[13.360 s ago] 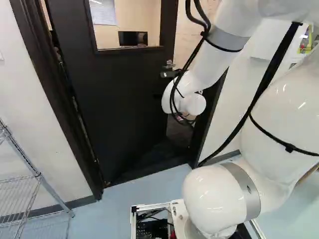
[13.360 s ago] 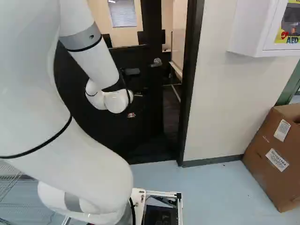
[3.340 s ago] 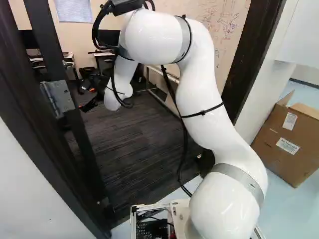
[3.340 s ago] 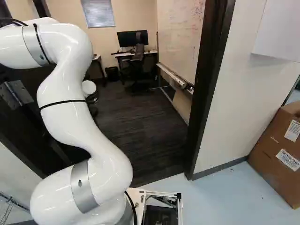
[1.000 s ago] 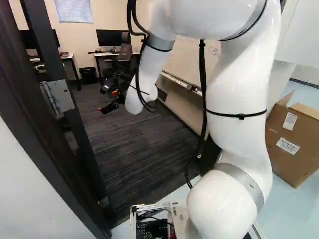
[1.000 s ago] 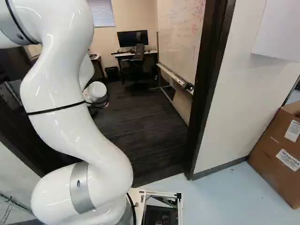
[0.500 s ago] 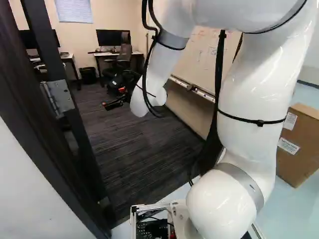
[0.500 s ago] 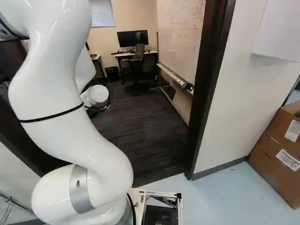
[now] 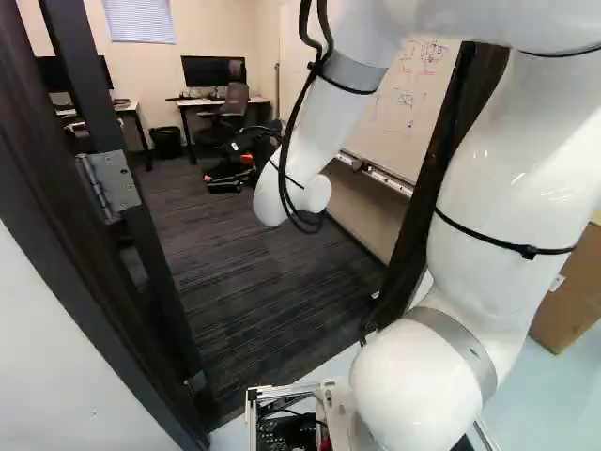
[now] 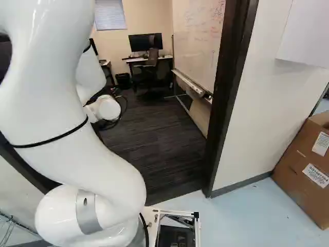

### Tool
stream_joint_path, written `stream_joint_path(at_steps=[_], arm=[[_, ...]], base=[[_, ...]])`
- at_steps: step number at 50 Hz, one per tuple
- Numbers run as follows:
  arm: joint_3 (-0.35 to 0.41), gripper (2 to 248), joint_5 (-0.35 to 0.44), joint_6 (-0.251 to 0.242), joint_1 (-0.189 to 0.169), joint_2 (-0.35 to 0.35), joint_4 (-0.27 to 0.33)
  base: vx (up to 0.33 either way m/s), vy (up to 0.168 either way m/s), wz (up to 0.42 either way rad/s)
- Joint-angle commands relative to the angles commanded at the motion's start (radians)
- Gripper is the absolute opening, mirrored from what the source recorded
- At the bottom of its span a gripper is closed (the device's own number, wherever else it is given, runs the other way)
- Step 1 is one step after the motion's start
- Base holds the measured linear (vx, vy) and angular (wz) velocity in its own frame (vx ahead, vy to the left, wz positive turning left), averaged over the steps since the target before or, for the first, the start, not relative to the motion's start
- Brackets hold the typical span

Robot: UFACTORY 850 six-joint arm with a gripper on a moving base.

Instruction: Open the door and move inside

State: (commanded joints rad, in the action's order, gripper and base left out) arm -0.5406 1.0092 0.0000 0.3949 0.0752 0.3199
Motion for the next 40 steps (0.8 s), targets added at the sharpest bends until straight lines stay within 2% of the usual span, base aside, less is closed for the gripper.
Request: stream_joint_path(at_steps=[11,27,40], arm=[[0.020,247,0.038,0.000,-0.010,-0.019,-0.111],[0.025,247,0.031,0.000,-0.016,-0.024,-0.234],[0.028,247,0.023,0.000,-0.019,-0.026,-0.264]], base=[[0.000,0.000,0.000],[0.000,0.000,0.000],[0.000,0.000,0.000]])
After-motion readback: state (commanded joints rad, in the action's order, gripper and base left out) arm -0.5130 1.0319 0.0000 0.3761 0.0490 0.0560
